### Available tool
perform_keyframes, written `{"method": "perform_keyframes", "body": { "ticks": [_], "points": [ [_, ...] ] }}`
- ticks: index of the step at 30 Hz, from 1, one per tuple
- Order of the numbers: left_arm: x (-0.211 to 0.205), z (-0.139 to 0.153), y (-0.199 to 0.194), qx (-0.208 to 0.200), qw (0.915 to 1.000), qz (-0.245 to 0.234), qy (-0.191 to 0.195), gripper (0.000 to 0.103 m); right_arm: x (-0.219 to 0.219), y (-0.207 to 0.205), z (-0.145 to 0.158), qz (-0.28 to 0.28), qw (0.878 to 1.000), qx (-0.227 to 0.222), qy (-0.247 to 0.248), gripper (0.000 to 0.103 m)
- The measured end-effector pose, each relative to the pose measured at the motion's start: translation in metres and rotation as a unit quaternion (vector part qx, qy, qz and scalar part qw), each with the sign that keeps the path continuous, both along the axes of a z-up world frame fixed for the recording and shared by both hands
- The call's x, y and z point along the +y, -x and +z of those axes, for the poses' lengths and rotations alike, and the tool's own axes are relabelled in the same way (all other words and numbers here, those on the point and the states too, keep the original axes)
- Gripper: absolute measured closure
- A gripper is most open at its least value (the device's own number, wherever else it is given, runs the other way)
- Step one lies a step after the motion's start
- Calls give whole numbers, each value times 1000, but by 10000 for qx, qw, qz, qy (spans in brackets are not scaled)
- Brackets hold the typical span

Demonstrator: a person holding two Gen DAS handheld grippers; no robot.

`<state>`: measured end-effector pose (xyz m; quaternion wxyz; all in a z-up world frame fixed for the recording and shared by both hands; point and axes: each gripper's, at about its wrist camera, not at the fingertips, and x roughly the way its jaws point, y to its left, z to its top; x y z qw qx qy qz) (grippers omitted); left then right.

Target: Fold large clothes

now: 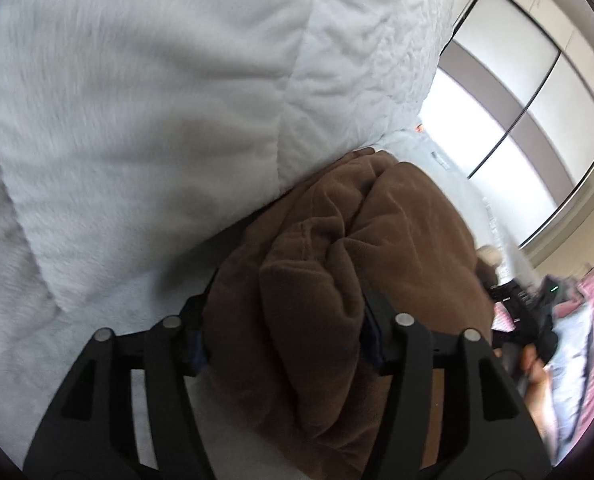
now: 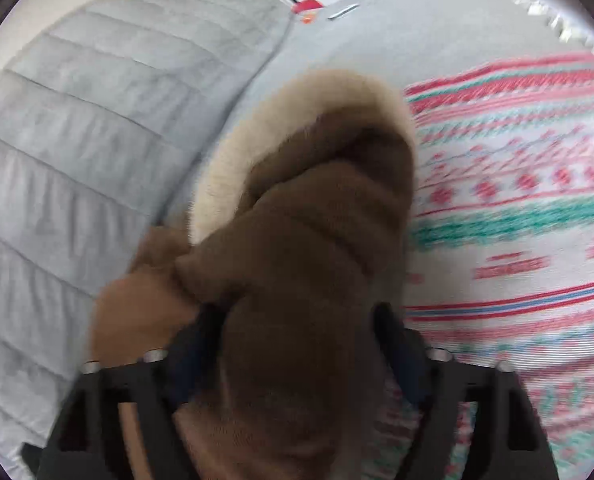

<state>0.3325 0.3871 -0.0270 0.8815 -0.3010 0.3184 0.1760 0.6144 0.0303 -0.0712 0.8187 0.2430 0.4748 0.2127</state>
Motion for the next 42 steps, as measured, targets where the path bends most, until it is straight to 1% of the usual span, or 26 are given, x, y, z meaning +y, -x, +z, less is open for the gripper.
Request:
{"method": "perform_keyframes", "body": {
  "ticks": [3,6,8,10,11,12,14,16,18,19,22,23,25,26,27,28,29,30,32,34,35,36,38,40,42],
  "points": [
    [1,16,8,91,9995,229,-215,40,-17,21,26,-223,9995,-124,181,21],
    [3,34,21,105,9984,386,-399,40,-33,63,43,-97,9994,-295,177,21],
    [0,45,31,197,9967,430,-665,39,-37,104,49,218,9984,-422,313,21],
    [-5,52,42,249,9959,362,-790,39,-33,137,51,546,9965,-432,455,21],
    [-10,57,47,251,9963,273,-772,38,-30,161,50,759,9950,-384,520,21],
    [-15,61,54,277,9970,173,-707,38,-27,176,50,881,9943,-330,509,21],
    [-26,68,68,429,9977,89,-523,38,-18,221,50,1259,9912,-264,311,21],
    [-47,76,96,421,9984,-31,-374,37,-13,264,60,1461,9877,-472,283,21],
    [-71,82,124,431,9978,-184,-459,28,-15,306,74,1543,9847,-743,326,21],
    [-86,84,139,465,9973,-229,-520,26,-18,322,80,1556,9838,-816,357,21],
    [-134,81,194,594,9961,-461,-453,26,-31,375,103,1671,9782,-1119,511,21],
    [-148,81,210,598,9952,-588,-503,26,-37,398,114,1784,9734,-1303,600,21],
    [-174,83,246,587,9915,-845,-795,25,-45,434,130,1979,9643,-1616,702,20],
    [-190,88,265,548,9890,-941,-996,23,-49,447,134,2034,9612,-1721,710,19],
    [-199,91,279,518,9880,-962,-1093,14,-56,467,140,2083,9574,-1864,719,15],
    [-211,96,299,462,9870,-983,-1183,9,-64,486,144,2104,9544,-1984,744,14],
    [-218,101,311,427,9863,-991,-1252,0,-69,501,149,2121,9520,-2069,769,11],
    [-225,105,322,407,9848,-979,-1375,0,-74,513,151,2123,9504,-2132,792,9],
    [-243,116,346,385,9795,-940,-1739,0,-89,542,158,2056,9477,-2296,826,9],
    [-259,128,367,254,9746,-829,-2065,0,-102,565,165,1954,9451,-2486,820,8],
    [-266,132,374,193,9727,-823,-2161,0,-107,575,168,1883,9437,-2591,827,7],
    [-273,135,381,144,9708,-862,-2236,0,-111,583,172,1817,9422,-2684,851,5],
    [-282,137,387,96,9696,-950,-2252,0,-116,596,179,1582,9400,-2891,887,1],
    [-287,134,390,168,9697,-918,-2258,0,-120,606,183,1303,9425,-2952,875,0],
    [-291,133,396,172,9710,-869,-2221,0,-126,613,187,1144,9449,-2950,838,0]
  ]
}}
